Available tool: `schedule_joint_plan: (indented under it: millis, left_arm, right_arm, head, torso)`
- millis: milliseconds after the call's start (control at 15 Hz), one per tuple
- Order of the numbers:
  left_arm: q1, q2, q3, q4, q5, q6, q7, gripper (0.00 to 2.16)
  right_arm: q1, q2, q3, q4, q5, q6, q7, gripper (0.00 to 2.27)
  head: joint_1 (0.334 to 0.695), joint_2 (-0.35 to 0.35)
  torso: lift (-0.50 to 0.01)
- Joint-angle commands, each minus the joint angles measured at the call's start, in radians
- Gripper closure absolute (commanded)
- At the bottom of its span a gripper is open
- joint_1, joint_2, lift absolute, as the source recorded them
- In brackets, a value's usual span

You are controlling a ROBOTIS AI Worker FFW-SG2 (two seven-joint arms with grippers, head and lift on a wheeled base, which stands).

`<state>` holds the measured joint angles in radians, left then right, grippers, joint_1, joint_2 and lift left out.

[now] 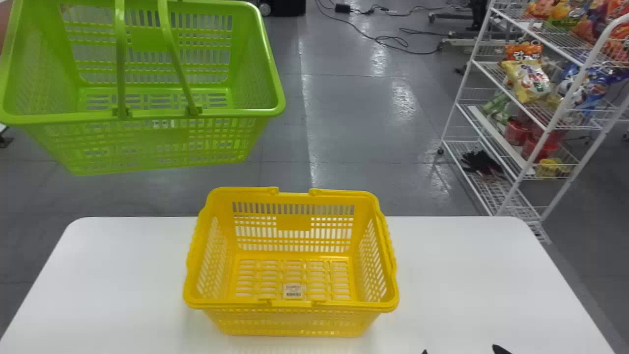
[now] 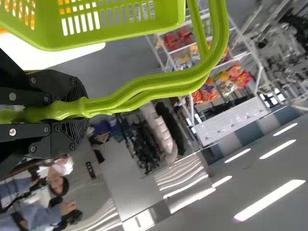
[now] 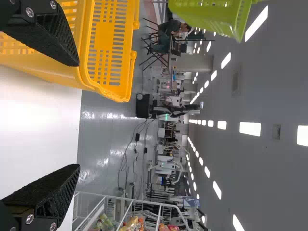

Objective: Grasp handle with right gripper to insert into left gripper then lift and swing left to center

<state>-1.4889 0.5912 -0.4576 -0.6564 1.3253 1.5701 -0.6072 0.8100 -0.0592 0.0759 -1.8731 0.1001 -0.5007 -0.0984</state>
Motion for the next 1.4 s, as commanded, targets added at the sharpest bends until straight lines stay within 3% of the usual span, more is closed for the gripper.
schedule_joint_plan:
  millis: [0,333,533,733,1000,1333]
  left_arm:
    - [0.025,0.113,-0.026,-0.042,0.0,0.001,-0.017,1.97]
    - [0.095,0.294,-0.015,-0.092,0.014,0.001,-0.049,1.97]
    - [0.211,0.4,0.0,-0.175,0.086,0.001,-0.049,1.97]
    - [0.364,0.487,0.112,-0.236,0.11,0.001,-0.051,1.97]
    - [0.642,0.552,0.349,-0.328,0.14,0.001,-0.049,1.97]
    - [1.173,0.553,0.818,-0.506,0.189,0.001,-0.02,1.97]
  right_arm:
    - [0.0,-0.001,-0.008,0.0,-0.006,0.0,0.003,0.04]
    - [-0.002,-0.001,-0.034,0.003,-0.029,-0.003,0.013,0.04]
    - [-0.002,-0.001,-0.053,0.008,-0.049,-0.006,0.016,0.04]
    - [-0.002,-0.001,-0.076,0.012,-0.069,-0.018,0.025,0.04]
    - [0.003,-0.001,-0.097,0.011,-0.072,-0.031,0.037,0.04]
    - [0.014,-0.001,-0.122,0.009,-0.077,-0.043,0.039,0.04]
  head:
    - [0.624,0.004]
    - [0.644,0.123]
    - [0.662,0.181]
    - [0.692,0.212]
    - [0.695,0.258]
    - [0.695,0.29]
  torso:
    - [-0.093]
    - [-0.093]
    - [-0.093]
    - [-0.093]
    - [-0.093]
    - [-0.093]
